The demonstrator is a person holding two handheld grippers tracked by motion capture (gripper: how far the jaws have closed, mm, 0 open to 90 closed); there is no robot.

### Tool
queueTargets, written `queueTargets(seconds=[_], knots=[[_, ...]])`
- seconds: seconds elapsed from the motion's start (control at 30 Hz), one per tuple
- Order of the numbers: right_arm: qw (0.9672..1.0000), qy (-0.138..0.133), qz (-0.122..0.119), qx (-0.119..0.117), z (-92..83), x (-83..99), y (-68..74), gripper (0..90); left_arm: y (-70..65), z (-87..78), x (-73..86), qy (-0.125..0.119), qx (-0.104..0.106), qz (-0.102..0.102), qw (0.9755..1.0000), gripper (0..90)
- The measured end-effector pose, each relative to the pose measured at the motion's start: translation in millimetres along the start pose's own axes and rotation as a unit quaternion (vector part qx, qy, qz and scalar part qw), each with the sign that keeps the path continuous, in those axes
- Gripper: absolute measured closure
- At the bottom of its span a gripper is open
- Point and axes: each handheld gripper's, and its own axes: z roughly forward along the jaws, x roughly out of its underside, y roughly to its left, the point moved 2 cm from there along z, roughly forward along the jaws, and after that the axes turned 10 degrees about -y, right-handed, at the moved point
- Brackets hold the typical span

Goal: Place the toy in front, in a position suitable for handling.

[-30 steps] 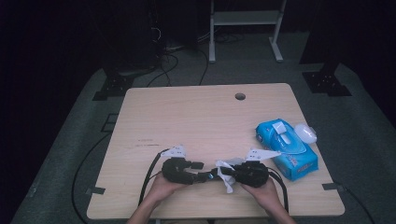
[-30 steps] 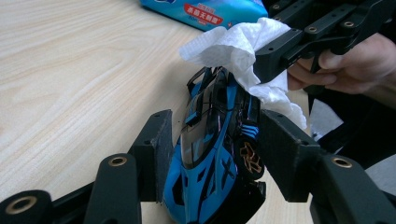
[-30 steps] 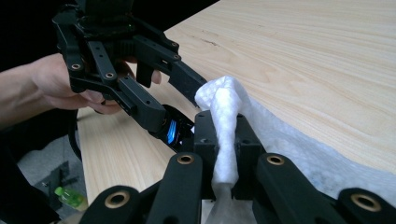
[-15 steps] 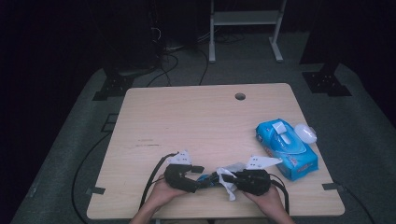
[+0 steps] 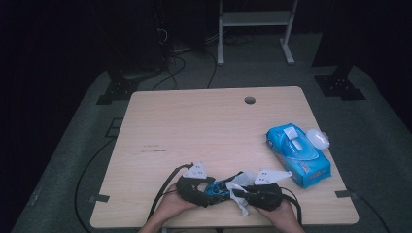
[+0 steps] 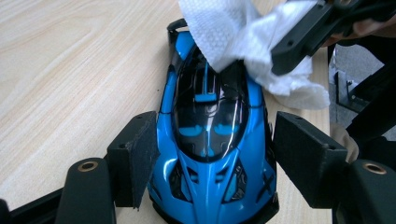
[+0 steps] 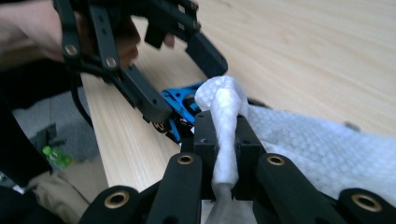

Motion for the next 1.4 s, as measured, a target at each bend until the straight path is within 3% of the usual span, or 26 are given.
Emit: queueTargets(seconds=[0.17, 0.37, 0.6, 0.77, 0.9, 0.97, 1.17, 1.4], knots=[[0.9999, 0.008, 0.01, 0.006, -1.0, 6.3, -4.8, 82.8, -0.8, 3.9, 0.7, 0.009, -0.004, 0.005, 0.9999, 30.8], [0.9995, -0.018, 0.023, 0.013, -24.6, 1.3, -11.0, 82.8, -6.3, 14.1, -6.5, 0.013, -0.011, 0.035, 0.9993, 25.6], [0.9967, -0.065, 0.035, 0.032, -58.7, -3.3, -20.4, 82.7, -12.5, 38.4, -10.7, 0.046, -0.03, 0.077, 0.9955, 20.3], [0.9965, -0.068, 0.031, 0.036, -73.0, -3.2, -23.8, 82.5, -12.5, 51.6, -9.0, 0.061, -0.035, 0.088, 0.9936, 19.6], [0.9964, -0.066, 0.033, 0.043, -78.9, 0.1, -28.1, 82.4, -13.6, 59.5, -6.7, 0.081, -0.037, 0.095, 0.9915, 20.2], [0.9964, -0.065, 0.032, 0.045, -80.5, 0.9, -29.6, 82.4, -13.9, 60.5, -6.9, 0.079, -0.031, 0.093, 0.992, 24.1], [0.9965, -0.059, 0.024, 0.054, -83.6, 2.3, -33.8, 82.1, -14.9, 60.6, -8.3, 0.079, -0.035, 0.112, 0.99, 25.7], [0.9949, -0.069, 0.037, 0.065, -88.3, 6.5, -43.9, 82.1, -12.1, 62.0, -10.9, 0.082, -0.029, 0.123, 0.9886, 25.8]])
